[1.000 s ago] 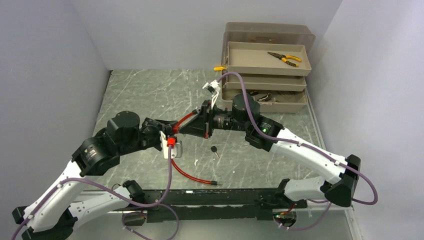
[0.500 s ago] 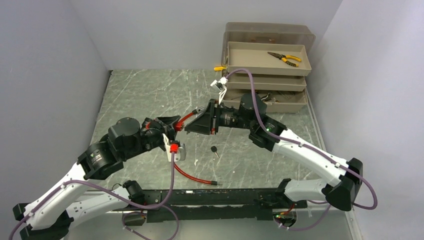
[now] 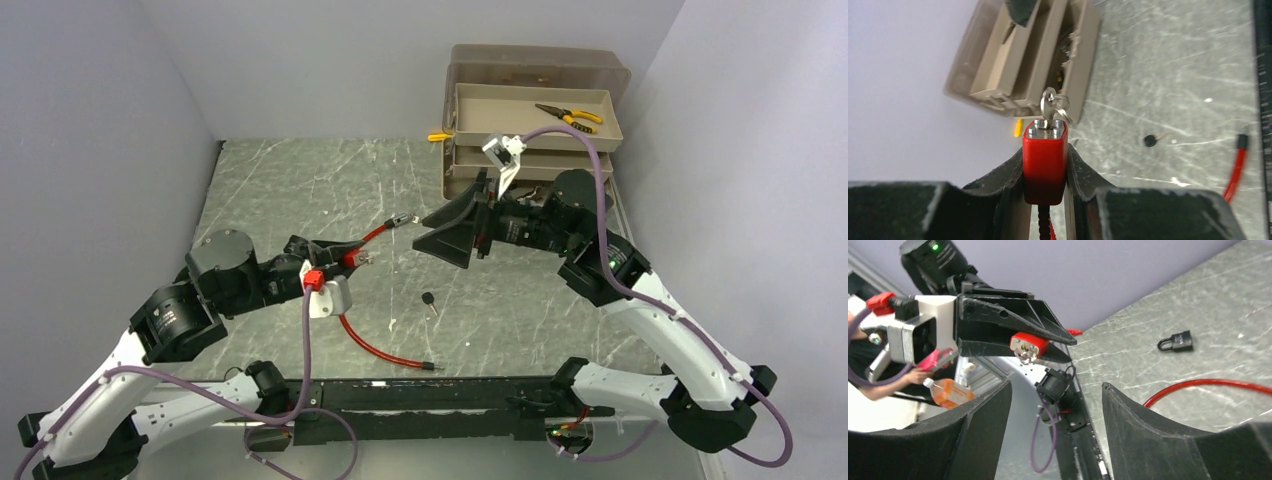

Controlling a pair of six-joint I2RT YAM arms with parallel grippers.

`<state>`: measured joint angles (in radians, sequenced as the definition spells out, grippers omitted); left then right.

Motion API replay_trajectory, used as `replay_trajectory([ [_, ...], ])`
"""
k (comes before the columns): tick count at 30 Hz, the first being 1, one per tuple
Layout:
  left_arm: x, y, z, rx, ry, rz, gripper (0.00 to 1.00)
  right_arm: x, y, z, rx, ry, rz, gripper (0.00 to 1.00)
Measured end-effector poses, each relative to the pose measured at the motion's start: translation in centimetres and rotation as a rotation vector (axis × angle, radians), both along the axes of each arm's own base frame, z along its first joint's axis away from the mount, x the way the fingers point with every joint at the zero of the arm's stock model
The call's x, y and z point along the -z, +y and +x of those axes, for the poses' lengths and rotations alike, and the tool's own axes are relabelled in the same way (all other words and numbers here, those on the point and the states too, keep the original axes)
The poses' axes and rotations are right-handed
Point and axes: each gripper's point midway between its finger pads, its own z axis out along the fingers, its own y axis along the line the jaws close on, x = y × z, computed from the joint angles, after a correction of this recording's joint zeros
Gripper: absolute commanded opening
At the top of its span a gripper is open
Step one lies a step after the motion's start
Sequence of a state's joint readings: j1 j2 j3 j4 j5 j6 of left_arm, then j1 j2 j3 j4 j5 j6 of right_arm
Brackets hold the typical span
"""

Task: Unlock with the key
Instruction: Unlock the lock.

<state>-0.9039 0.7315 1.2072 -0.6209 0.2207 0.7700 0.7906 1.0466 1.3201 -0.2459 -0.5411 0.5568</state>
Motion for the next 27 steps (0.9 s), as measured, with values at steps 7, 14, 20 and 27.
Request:
replay_trajectory([
  [7, 0.7, -1.4, -2.2, 0.111, 0.157, -0.024, 0.0, -0.1, -0.6, -1.3, -0.062, -0.222, -0.05, 0.63],
  [14, 0.9, -1.8, -3.2, 0.149, 0.232, -0.045, 0.0, 1.4, 2.6, -5.3, -0.204, -0.45, -0.142, 0.67],
  [20, 1.6, -2.2, -3.4, 0.151, 0.347, -0.066, 0.0, 2.3, 3.8, -6.8, -0.245, -0.608, -0.192, 0.66],
  [27, 1.8, -2.5, -3.7, 0.156, 0.411, -0.079, 0.0, 1.5, 4.3, -5.7, -0.158, -0.71, -0.208, 0.57],
])
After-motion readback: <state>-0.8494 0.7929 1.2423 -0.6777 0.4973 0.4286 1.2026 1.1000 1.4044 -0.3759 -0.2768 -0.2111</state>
